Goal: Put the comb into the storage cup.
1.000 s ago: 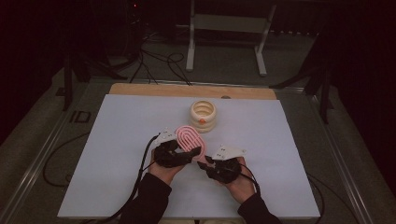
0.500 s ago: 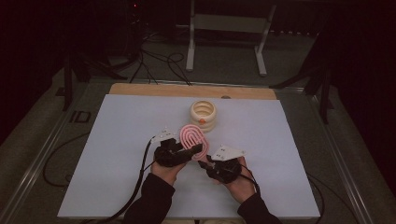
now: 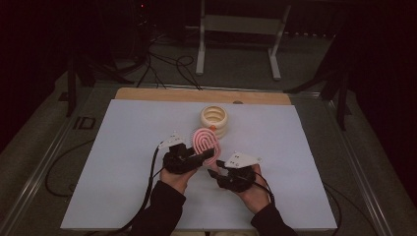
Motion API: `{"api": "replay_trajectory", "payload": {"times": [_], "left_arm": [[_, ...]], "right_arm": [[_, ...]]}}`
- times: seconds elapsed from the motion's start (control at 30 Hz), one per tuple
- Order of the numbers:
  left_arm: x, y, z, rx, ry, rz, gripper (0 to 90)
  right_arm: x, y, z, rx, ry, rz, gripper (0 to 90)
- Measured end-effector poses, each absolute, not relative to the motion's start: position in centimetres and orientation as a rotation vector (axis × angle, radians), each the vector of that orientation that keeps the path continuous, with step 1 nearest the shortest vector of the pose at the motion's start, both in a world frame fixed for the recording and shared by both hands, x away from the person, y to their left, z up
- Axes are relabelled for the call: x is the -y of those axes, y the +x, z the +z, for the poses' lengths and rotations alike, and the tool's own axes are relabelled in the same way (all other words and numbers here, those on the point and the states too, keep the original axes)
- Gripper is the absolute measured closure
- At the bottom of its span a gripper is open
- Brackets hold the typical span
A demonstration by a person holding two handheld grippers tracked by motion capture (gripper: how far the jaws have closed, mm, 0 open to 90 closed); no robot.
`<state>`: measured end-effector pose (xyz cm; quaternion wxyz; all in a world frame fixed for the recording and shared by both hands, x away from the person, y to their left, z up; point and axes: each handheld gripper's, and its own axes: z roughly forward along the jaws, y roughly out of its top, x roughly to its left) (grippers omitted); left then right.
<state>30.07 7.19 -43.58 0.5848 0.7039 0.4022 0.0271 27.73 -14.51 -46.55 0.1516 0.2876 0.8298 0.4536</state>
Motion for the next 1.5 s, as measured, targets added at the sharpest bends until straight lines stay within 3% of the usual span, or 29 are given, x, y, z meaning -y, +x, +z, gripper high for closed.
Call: {"api": "replay_trajectory", "payload": {"times": [0.2,0.3,0.47,0.5,1.5], "left_arm": [[-7.7,30.2,-43.3,-0.947,1.626,0.081,64.4],[-7.9,30.3,-43.2,-0.949,1.625,0.086,64.3],[-8.0,30.4,-43.1,-0.948,1.625,0.096,64.3],[-8.0,30.4,-43.1,-0.949,1.621,0.095,64.3],[-9.9,31.1,-41.0,-0.955,1.621,0.160,64.3]], "right_arm": [[14.6,27.9,-46.6,-2.405,0.849,1.300,43.7],[14.7,28.1,-46.5,-2.391,0.884,1.292,30.3],[14.8,28.1,-46.5,-2.376,0.901,1.301,24.2],[15.1,28.1,-46.1,-2.309,0.971,1.324,9.6],[18.1,28.0,-45.6,-2.236,1.007,1.279,8.6]]}}
